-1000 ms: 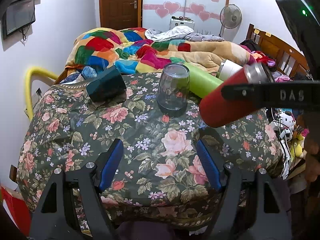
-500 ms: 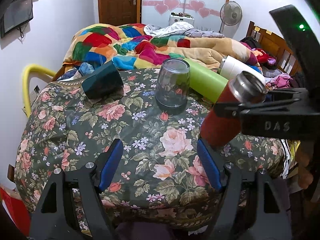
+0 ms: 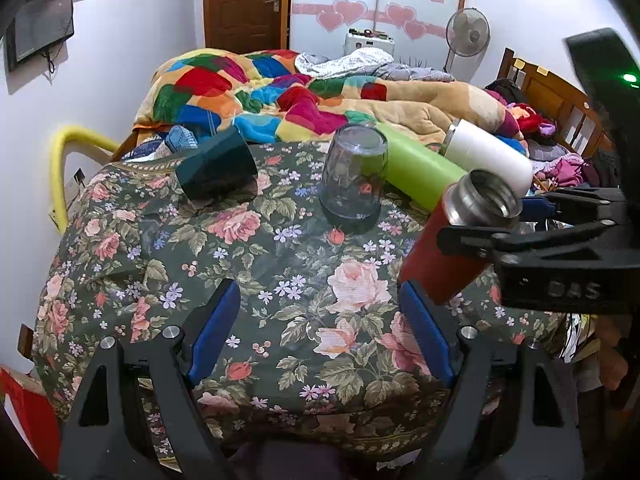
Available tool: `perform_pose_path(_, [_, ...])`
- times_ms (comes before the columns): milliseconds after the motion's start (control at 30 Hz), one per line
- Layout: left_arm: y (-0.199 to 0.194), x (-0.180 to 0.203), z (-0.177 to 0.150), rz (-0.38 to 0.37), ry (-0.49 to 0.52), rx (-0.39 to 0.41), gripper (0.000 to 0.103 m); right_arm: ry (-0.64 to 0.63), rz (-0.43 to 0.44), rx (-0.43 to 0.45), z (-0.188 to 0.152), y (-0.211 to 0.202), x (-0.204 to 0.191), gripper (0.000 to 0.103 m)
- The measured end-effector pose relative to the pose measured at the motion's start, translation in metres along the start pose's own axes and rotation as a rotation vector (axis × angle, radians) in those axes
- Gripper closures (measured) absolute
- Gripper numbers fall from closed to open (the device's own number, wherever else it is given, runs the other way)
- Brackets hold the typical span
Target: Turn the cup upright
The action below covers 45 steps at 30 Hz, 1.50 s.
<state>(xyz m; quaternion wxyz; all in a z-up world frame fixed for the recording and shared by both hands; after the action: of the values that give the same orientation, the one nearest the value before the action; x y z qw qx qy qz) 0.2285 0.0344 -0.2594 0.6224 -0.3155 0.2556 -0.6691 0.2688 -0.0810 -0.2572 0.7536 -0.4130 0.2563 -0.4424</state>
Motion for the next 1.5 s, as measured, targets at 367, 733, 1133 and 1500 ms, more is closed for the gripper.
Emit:
perform_pose_path(367, [-0.095,0.029,0.037,-0.030,0.019,0.195,0.021,0.042,-0.046,0.301,-0.002,-0.137,0.015,0.038])
perform_pose_path(733, [-0.259,0.070,0.065,-0.063,0.044,0.604,0.015,0.088,-0.128,0.735,-0.022,-0.292,0.009,0.031])
perform_pose_path(1133, [-0.312,0.064,0.041,0.029,-0.020,0.739,0.000,0.069,-0.206,0.892,-0.043,-0.325,-0.017,0.013])
perform_pose_path(1500, [-0.306,0.063,0.029,0.052,-0.015,0.713,0.000,0.063,-0.230,0.877,-0.057,-0.321,-0.019,0.000])
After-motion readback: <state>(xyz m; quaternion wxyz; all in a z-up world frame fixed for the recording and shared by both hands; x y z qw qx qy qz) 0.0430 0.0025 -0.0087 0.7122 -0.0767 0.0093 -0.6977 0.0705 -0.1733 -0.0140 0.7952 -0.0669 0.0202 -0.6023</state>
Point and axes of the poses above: each gripper's, at about its wrist camera, not at the fingertips, and y roughly the way its jaws point, x to its right, z to its top, the point moved 8 cm from there along y, roughly the way its jaws point, and after that the axes turned 3 degrees about -y, right-handed, at the moved point
